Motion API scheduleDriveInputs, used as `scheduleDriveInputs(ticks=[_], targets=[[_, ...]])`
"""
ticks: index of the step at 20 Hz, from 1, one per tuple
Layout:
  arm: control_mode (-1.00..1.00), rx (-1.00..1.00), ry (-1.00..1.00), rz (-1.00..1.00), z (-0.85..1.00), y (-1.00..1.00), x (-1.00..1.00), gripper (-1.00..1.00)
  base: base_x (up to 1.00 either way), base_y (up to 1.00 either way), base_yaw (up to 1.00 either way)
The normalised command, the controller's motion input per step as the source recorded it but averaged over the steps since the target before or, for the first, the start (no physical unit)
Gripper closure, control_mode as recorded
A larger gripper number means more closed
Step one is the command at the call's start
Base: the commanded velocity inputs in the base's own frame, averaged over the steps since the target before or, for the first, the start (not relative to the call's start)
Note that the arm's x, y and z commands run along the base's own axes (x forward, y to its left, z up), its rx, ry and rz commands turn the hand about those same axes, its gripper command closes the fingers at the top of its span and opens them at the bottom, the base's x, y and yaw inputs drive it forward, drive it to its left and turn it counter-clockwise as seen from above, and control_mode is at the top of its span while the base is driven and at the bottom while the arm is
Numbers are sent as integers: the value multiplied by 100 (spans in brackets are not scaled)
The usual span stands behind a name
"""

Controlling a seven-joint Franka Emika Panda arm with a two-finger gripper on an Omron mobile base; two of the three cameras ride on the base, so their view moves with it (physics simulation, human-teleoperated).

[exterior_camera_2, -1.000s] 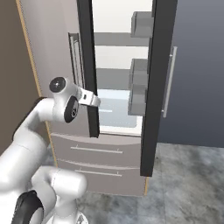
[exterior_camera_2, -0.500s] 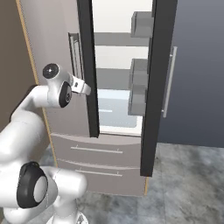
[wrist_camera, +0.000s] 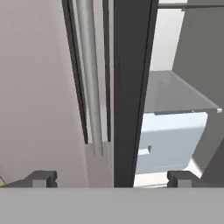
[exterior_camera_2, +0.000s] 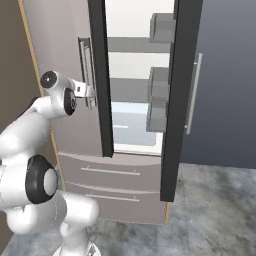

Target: Place one of the steaks on the plate and the other in the bowl. Then place the bowl in the fridge.

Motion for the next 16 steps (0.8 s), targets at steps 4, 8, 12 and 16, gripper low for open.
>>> scheduleDriveInputs(ticks=[4, 8, 12, 16], targets=[[-100, 0, 0, 0, 1, 39, 59, -100, 0, 0, 0], [-100, 0, 7, -3, 0, -4, 69, -100, 0, 0, 0], [-100, 0, 5, -4, -3, -7, 60, -100, 0, 0, 0], [-100, 0, 0, -2, -13, 0, 59, -100, 0, 0, 0]])
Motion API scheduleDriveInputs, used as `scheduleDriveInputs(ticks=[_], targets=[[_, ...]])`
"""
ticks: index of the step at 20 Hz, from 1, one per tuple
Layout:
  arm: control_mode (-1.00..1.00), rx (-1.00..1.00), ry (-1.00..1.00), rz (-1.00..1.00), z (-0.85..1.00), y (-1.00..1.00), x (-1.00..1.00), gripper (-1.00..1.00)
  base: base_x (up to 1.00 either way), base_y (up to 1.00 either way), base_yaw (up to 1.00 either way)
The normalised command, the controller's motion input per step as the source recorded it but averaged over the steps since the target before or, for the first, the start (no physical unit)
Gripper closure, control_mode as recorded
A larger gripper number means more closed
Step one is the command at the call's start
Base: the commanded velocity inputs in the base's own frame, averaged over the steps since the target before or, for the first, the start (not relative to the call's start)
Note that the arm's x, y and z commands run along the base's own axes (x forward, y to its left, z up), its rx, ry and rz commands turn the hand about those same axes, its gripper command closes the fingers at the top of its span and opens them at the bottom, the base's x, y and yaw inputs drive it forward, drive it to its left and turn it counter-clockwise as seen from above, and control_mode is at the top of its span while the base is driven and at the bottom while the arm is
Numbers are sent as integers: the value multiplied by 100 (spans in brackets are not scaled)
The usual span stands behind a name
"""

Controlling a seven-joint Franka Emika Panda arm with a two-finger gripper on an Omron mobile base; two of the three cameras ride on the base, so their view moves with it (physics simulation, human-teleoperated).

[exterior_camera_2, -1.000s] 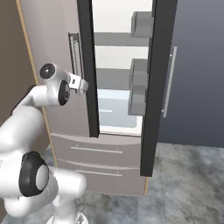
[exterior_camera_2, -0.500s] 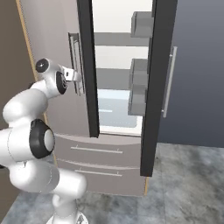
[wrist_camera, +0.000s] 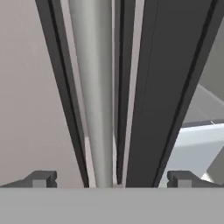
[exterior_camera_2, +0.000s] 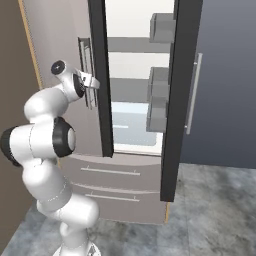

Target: Place one of the steaks on the plate and the other in the bowl. Then place the bowl in the fridge.

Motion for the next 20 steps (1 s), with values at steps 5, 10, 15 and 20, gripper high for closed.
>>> scheduleDriveInputs(ticks=[5, 10, 15, 20], targets=[[-100, -2, 0, 0, -19, 0, 63, -100, 0, 0, 0], [-100, -3, -1, 0, -14, 4, 62, -100, 0, 0, 0], [-100, 0, 0, 0, 0, 3, 62, -100, 0, 0, 0], [-100, 0, 0, 0, 0, 0, 43, 100, 0, 0, 0]])
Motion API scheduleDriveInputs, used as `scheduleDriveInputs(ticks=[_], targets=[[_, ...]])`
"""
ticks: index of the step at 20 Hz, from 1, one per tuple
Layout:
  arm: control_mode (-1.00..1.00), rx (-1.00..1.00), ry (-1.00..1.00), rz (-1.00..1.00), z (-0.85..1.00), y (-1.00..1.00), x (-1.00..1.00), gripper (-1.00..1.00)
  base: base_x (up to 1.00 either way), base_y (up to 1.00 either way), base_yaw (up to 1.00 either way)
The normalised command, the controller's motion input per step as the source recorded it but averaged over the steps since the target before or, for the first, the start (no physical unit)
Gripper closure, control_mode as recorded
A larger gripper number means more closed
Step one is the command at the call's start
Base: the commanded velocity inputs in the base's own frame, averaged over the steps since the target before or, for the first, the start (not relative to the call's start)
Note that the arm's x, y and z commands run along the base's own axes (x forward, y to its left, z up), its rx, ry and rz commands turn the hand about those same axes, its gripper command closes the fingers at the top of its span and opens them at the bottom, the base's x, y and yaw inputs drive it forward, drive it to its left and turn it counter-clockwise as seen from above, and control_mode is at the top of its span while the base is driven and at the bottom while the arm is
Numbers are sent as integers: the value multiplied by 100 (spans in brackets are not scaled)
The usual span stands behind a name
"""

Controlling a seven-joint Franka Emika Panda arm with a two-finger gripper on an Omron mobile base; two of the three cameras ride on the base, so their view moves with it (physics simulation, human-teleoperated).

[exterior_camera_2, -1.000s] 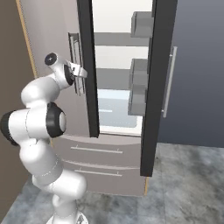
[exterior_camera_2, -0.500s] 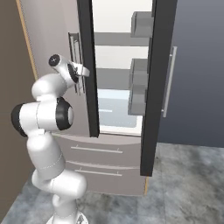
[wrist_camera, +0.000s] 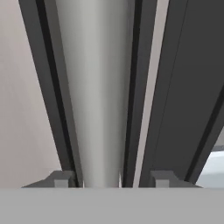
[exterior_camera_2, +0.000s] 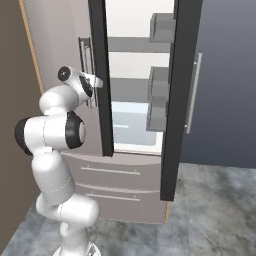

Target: Place one of the steaks on the plate and the other in the bowl. Then place the bowl in the fridge.

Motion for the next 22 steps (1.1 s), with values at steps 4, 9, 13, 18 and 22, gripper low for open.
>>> scheduleDriveInputs(ticks=[4, 9, 13, 18, 22], targets=[[-100, 0, 0, -6, 16, 0, -10, 100, 0, 0, 0], [-100, 0, 1, -19, 18, 13, -81, 100, 0, 0, 0], [-100, 0, 0, -35, 16, 49, -97, 100, 0, 0, 0], [-100, 0, 5, -44, 17, 62, -88, 100, 0, 0, 0], [-100, -2, 5, -41, 9, 59, -75, 100, 0, 0, 0]])
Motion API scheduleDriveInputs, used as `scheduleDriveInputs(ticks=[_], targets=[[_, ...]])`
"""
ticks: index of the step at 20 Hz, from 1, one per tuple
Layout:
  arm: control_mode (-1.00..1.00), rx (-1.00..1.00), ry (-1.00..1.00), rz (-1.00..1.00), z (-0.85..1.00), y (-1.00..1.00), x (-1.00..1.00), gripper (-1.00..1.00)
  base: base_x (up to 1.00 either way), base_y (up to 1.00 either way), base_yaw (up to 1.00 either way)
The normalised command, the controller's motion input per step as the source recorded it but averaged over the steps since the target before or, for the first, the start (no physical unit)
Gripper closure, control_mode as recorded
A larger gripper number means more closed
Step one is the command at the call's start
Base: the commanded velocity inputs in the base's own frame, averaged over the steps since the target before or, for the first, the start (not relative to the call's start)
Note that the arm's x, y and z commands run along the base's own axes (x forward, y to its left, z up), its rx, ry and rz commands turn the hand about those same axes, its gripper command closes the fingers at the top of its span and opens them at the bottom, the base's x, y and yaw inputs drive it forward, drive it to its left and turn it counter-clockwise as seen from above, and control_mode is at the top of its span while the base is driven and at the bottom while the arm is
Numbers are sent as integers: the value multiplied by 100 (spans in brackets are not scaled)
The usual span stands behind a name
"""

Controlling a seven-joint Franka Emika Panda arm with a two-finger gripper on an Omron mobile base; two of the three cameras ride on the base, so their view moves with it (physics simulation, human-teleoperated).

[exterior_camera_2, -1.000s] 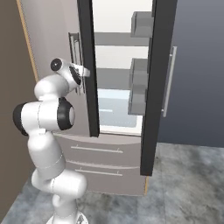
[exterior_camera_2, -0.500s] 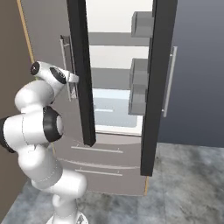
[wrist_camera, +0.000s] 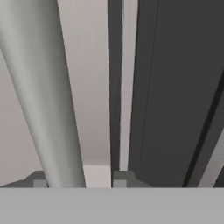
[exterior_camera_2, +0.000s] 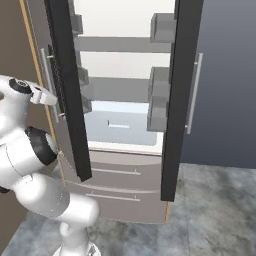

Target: Place one of the steaks on the plate and the other in the bowl. Then place the bowl in the fridge.

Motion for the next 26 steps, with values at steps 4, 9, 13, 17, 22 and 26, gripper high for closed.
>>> scheduleDriveInputs(ticks=[4, 9, 13, 17, 22, 26], targets=[[-100, -9, 10, -26, 5, 61, -13, 100, 0, 0, 0], [-100, 0, -1, -8, 0, 8, 0, -100, 0, 0, 0], [-100, 0, -2, -9, 0, 0, -8, -100, 0, 0, 0], [-100, 0, 0, -8, 4, 0, -14, -100, 0, 0, 0], [-100, 0, -2, -12, 0, -7, -53, -100, 0, 0, 0], [-100, 0, -10, -9, 6, -21, -100, -100, 0, 0, 0]])
